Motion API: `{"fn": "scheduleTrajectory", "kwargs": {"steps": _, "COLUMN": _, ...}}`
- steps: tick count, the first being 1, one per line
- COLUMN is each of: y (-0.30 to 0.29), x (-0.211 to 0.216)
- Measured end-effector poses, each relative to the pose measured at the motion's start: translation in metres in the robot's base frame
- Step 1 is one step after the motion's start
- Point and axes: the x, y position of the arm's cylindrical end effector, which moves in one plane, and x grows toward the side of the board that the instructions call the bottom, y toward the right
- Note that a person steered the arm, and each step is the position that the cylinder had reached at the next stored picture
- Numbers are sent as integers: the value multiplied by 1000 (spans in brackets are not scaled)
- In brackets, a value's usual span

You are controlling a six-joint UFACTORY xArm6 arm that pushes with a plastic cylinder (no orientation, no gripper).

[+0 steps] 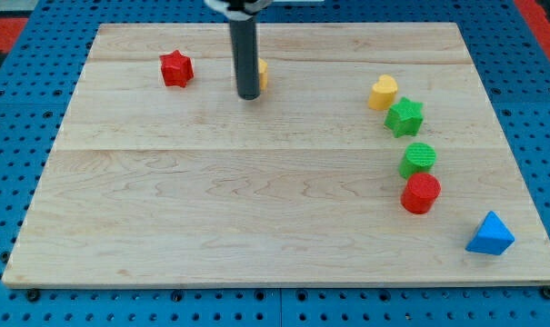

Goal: Move the heart right to the hexagon

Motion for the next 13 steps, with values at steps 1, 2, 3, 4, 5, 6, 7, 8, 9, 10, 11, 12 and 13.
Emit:
{"fn": "scheduleTrajectory", "kwargs": {"steps": 1, "y": 14, "x": -4}}
{"fn": "scheduleTrajectory", "kwargs": {"steps": 2, "y": 51, "x": -8}}
{"fn": "scheduleTrajectory", "kwargs": {"steps": 3, "y": 141, "x": -35}}
{"fn": "scheduleTrajectory", "kwargs": {"steps": 4, "y": 232, "x": -50}}
{"fn": "scheduleTrajectory", "kwargs": {"steps": 5, "y": 256, "x": 1}}
{"fn": "scheduleTrajectory", "kwargs": {"steps": 6, "y": 211, "x": 45}}
{"fn": "scheduleTrajectory", "kwargs": {"steps": 7, "y": 162, "x": 26}}
{"fn": "scheduleTrajectory", "kwargs": {"steps": 8, "y": 129, "x": 9}}
{"fn": "scheduleTrajectory", "kwargs": {"steps": 9, "y": 135, "x": 20}}
{"fn": "scheduleTrajectory", "kwargs": {"steps": 10, "y": 197, "x": 19}}
{"fn": "scheduleTrajectory", "kwargs": {"steps": 11, "y": 191, "x": -11}}
{"fn": "scheduleTrajectory", "kwargs": {"steps": 12, "y": 166, "x": -21}}
{"fn": "scheduleTrajectory", "kwargs": {"steps": 13, "y": 144, "x": -19}}
